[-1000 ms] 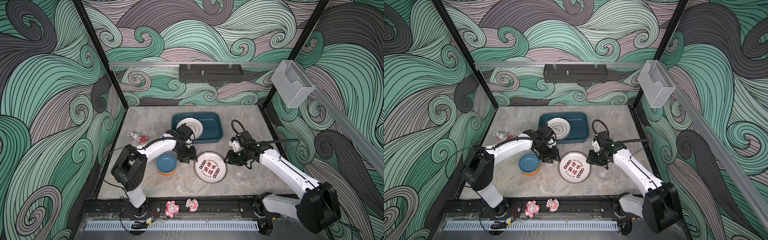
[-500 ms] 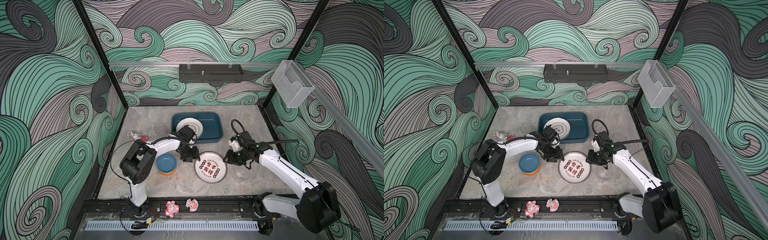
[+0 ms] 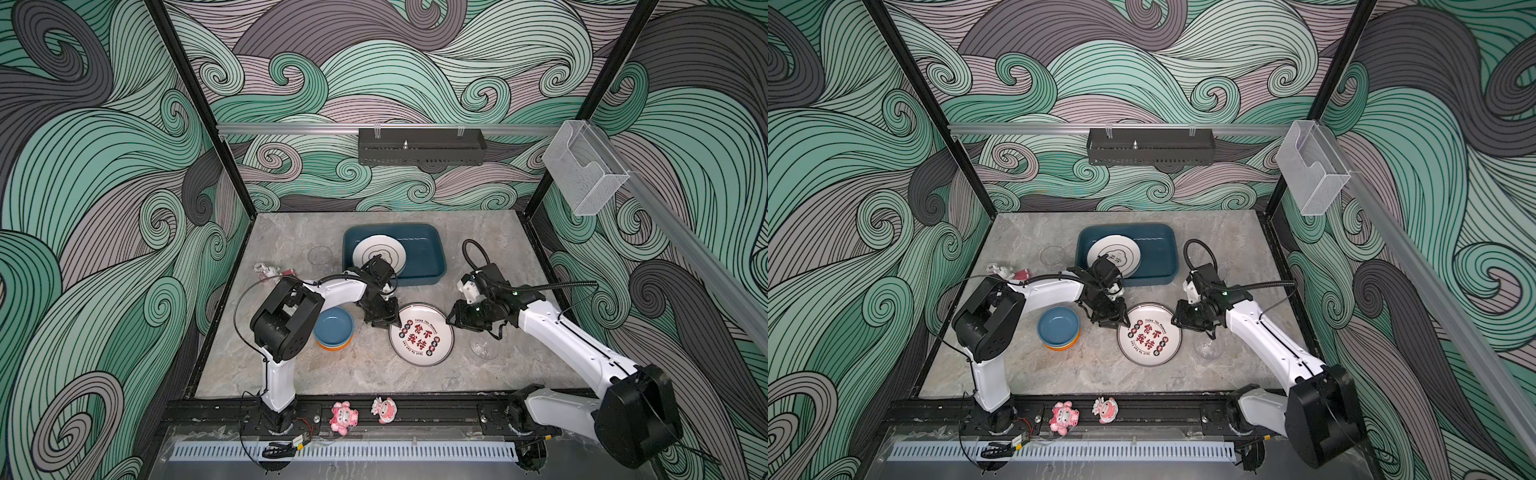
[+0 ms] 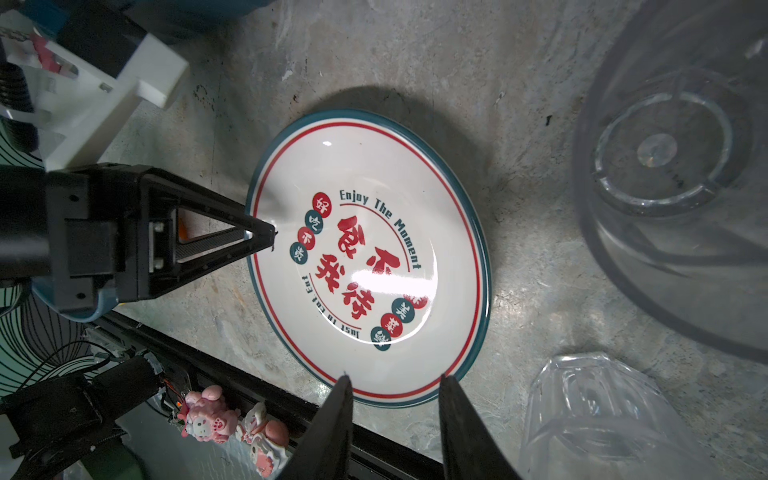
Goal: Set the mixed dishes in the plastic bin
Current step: 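Grip the red-print plate rims from opposite sides with both grippers, then lift the red-print plate upright and carry it toward the teal bin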
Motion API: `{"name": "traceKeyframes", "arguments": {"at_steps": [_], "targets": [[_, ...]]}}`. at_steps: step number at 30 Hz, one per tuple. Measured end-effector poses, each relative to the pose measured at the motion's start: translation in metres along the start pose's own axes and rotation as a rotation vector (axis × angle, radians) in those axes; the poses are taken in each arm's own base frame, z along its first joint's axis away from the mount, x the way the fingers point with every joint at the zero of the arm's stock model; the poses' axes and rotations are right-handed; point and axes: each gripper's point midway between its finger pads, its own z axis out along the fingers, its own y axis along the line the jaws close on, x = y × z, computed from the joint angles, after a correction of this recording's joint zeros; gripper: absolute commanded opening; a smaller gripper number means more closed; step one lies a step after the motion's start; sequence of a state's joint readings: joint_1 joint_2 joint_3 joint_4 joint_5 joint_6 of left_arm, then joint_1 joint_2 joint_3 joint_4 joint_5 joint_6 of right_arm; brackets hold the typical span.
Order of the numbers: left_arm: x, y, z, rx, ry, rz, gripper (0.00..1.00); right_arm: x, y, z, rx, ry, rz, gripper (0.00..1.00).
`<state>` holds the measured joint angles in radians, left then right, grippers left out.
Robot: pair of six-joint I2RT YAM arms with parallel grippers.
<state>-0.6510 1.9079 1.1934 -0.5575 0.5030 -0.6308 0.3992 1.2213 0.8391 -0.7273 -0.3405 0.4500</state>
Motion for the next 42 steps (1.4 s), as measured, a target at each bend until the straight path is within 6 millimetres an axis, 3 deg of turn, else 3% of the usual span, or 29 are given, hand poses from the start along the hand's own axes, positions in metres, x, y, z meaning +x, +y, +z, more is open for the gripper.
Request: {"name": "traceKeyframes", "arguments": {"at_steps": [7,20,31,42], "targets": [[0.001,0.003,0.010,0.006,0.026,-0.011,0.23,-0.001,0.001,0.000,-0.003,-0.007,-0.003,0.37],[0.001,-0.006,0.008,0.050,0.032,0.028,0.04,-0.002,0.001,-0.001,-0.004,-0.011,-0.004,0.37],[0.008,-0.018,-0.025,0.069,-0.039,0.060,0.00,-0.003,0.001,-0.001,-0.004,-0.015,-0.004,0.37],[0.017,-0.014,-0.058,0.052,-0.092,0.043,0.00,-0.006,0.004,-0.004,-0.010,-0.026,-0.002,0.37]]}}
